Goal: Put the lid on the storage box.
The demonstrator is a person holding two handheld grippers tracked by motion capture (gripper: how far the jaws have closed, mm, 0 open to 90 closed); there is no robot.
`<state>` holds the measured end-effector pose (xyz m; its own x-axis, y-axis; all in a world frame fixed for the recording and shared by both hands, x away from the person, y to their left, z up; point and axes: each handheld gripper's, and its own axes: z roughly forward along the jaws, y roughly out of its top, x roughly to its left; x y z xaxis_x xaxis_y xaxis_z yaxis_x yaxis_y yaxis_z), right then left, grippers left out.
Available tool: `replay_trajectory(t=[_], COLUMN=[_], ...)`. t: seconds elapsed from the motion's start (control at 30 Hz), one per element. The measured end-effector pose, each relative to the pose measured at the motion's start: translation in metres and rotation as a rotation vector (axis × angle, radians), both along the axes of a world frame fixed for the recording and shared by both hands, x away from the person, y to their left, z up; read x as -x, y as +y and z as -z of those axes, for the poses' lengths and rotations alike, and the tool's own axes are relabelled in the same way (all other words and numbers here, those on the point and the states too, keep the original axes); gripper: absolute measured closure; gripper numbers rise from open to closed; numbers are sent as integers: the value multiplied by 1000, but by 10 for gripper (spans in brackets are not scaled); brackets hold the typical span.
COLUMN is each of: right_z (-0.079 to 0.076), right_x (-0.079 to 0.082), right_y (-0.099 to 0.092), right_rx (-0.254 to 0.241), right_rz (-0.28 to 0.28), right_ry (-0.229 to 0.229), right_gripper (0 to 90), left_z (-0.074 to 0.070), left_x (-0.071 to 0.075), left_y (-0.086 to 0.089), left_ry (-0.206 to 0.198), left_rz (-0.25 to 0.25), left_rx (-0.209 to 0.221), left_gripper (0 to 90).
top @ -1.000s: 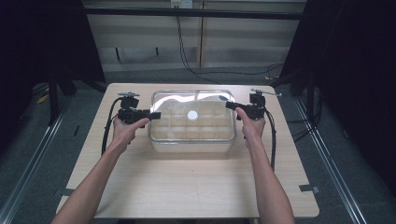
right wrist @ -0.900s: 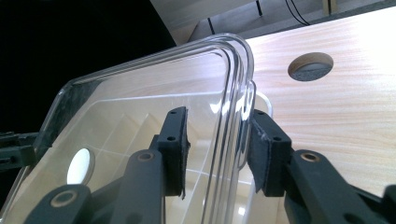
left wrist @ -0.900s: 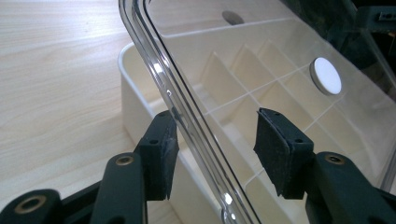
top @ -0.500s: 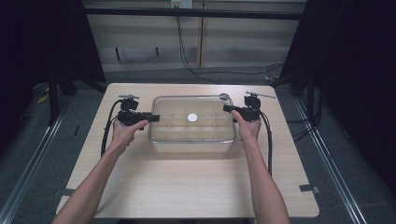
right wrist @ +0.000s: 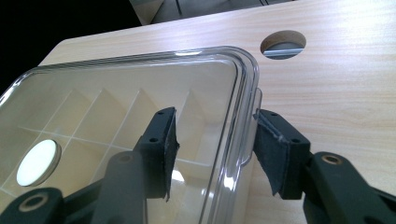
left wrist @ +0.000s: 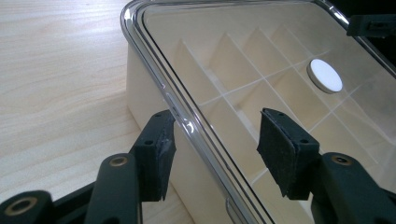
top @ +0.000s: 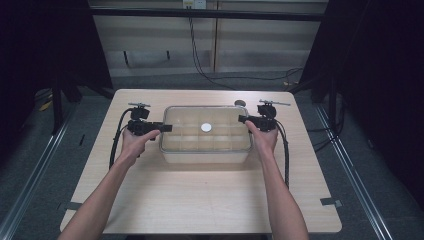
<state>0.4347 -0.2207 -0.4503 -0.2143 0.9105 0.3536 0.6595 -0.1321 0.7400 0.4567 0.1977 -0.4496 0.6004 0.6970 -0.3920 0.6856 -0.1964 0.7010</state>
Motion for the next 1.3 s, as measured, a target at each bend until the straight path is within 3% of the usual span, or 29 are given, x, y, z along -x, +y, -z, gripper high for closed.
replay_trajectory(t=[0.07, 0.13, 0.23, 0.37, 0.47, 0.57, 0.63, 0.7, 0.8, 0.87, 0.97, 1.03, 1.1, 1.17, 1.3], right_z=[-1, -3, -3, -6, -9, -11, -12, -14, -18, -22, -27, -28, -29, -30, -31], right_x=[2, 3, 4, 11, 20, 32, 39, 45, 53, 59, 67, 73, 79, 88, 104], right_y=[3, 5, 0, -2, -6, -9, -9, -10, -10, -10, -10, -12, -15, -17, -19], right_rx=[69, 93, 15, 3, -23, -99, -77, -79, -78, -65, -38, -54, -69, -45, -31], right_rz=[2, -8, -15, -34, -48, -64, -77, -84, -98, -120, -137, -143, -143, -153, -171], right_ry=[-26, -28, -28, -45, -64, -86, -91, -97, -111, -118, -125, -129, -130, -125, -124], right_gripper=[493, 454, 433, 408, 390, 386, 383, 380, 379, 379, 381, 382, 382, 382, 381], left_z=[0, -1, 0, -1, -4, -8, -11, -16, -25, -30, -33, -31, -28, -27, -24], left_x=[2, 5, 8, 13, 17, 25, 30, 36, 44, 50, 59, 66, 75, 82, 97], left_y=[0, -1, -3, 2, 7, 14, 18, 20, 25, 25, 26, 26, 27, 29, 41], left_ry=[-8, -2, -2, -5, -18, -39, -41, -79, -95, -126, -142, -154, -152, -150, -160], left_rz=[7, -12, 11, -4, -24, -24, -14, -29, -40, -32, -14, -29, 1, 18, 8], left_rx=[-1, -6, -10, 21, -4, 0, 2, -3, 38, 6, -4, -5, -19, -33, -51], left_gripper=[447, 443, 411, 366, 363, 352, 346, 369, 387, 387, 396, 399, 396, 383, 363])
